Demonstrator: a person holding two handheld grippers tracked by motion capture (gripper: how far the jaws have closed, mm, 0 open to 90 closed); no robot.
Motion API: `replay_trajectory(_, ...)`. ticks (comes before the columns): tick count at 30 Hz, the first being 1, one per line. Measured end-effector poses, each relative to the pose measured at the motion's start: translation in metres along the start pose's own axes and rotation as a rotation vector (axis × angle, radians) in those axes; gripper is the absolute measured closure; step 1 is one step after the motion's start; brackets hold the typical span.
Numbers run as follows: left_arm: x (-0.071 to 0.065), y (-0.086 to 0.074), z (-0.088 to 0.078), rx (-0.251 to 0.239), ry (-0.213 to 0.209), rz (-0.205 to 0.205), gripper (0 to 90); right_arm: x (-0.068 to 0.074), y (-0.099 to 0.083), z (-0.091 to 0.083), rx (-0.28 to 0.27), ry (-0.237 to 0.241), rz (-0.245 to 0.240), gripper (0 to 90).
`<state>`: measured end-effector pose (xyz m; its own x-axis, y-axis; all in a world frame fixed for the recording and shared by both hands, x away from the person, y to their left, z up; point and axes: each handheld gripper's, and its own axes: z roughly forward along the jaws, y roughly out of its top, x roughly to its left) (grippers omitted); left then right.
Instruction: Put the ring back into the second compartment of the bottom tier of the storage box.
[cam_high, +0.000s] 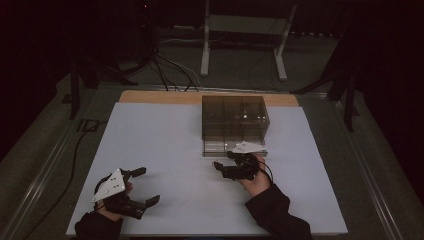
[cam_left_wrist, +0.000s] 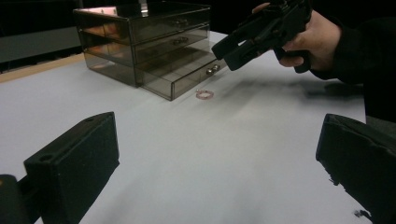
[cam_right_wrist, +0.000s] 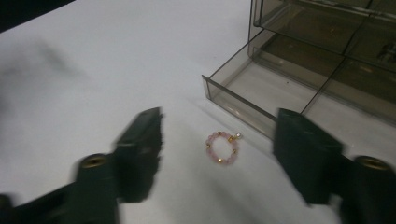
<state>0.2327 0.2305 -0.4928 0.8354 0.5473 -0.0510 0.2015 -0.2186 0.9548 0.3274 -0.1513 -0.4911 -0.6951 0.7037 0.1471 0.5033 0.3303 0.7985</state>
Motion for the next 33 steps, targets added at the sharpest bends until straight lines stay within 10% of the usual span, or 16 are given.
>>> replay_trajectory(13,0.000,0.000,0.000,0.000,-0.003,-0.002,0.4,-0.001,-0.002,0.007,0.070,-0.061,0.037,59.9)
replay_trajectory(33,0.000,0.000,0.000,0.002,-0.006,-0.001,0.4,-0.001,-0.004,0.025,0.118,-0.077,0.038,67.9)
